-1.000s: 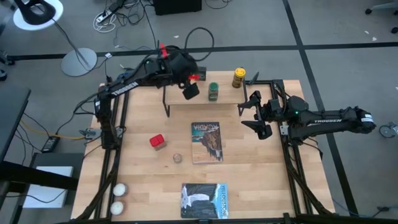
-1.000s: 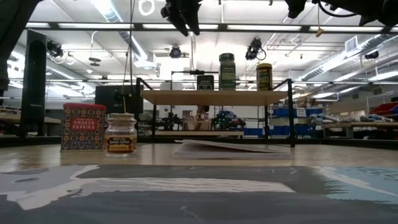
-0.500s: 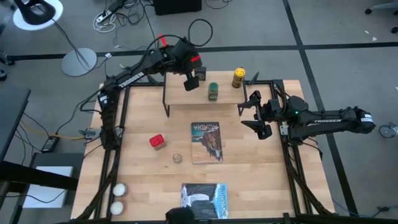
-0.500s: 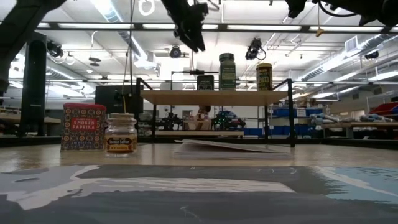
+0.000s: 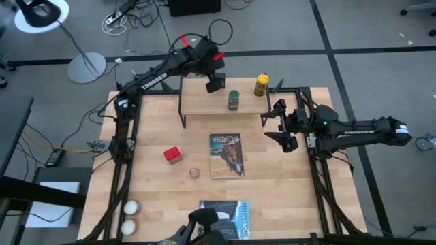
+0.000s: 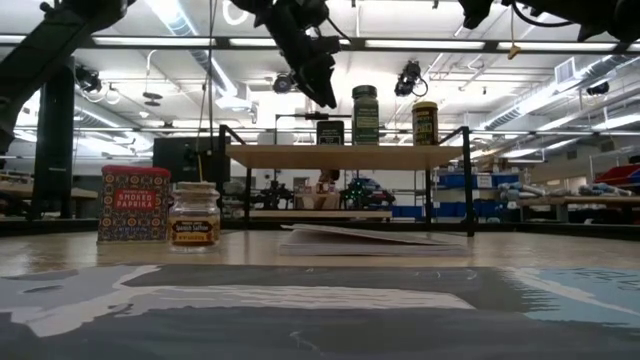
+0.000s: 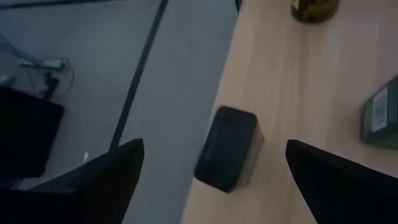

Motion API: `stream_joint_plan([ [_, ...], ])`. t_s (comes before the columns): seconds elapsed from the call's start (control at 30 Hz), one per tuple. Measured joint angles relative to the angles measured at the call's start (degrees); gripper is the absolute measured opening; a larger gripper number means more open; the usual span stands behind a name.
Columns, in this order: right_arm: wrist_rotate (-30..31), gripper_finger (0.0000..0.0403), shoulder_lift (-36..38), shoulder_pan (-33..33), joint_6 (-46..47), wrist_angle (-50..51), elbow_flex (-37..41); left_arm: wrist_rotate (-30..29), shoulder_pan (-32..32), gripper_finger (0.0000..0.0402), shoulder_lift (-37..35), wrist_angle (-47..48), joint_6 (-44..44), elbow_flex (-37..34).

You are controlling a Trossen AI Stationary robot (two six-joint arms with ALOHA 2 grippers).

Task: Shelf spices
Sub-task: Remove the black seasoning can on the shelf

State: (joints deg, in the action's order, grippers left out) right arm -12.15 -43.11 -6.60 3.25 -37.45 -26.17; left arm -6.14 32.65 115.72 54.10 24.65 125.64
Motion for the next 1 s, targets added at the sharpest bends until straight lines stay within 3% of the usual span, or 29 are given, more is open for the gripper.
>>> stream_joint_plan([
  [0.37, 0.03, 0.0316, 0.00, -0.03, -0.30, 0.12, 0.00, 4.69, 1.89, 0.0399, 1.84, -0.49, 0.17, 0.00],
  [1.0, 0.03, 0.0316, 0.00, -0.27, -0.37, 0.98, 0.00, 5.83, 2.48, 0.0392, 5.72, -0.14, -1.36, 0.02],
])
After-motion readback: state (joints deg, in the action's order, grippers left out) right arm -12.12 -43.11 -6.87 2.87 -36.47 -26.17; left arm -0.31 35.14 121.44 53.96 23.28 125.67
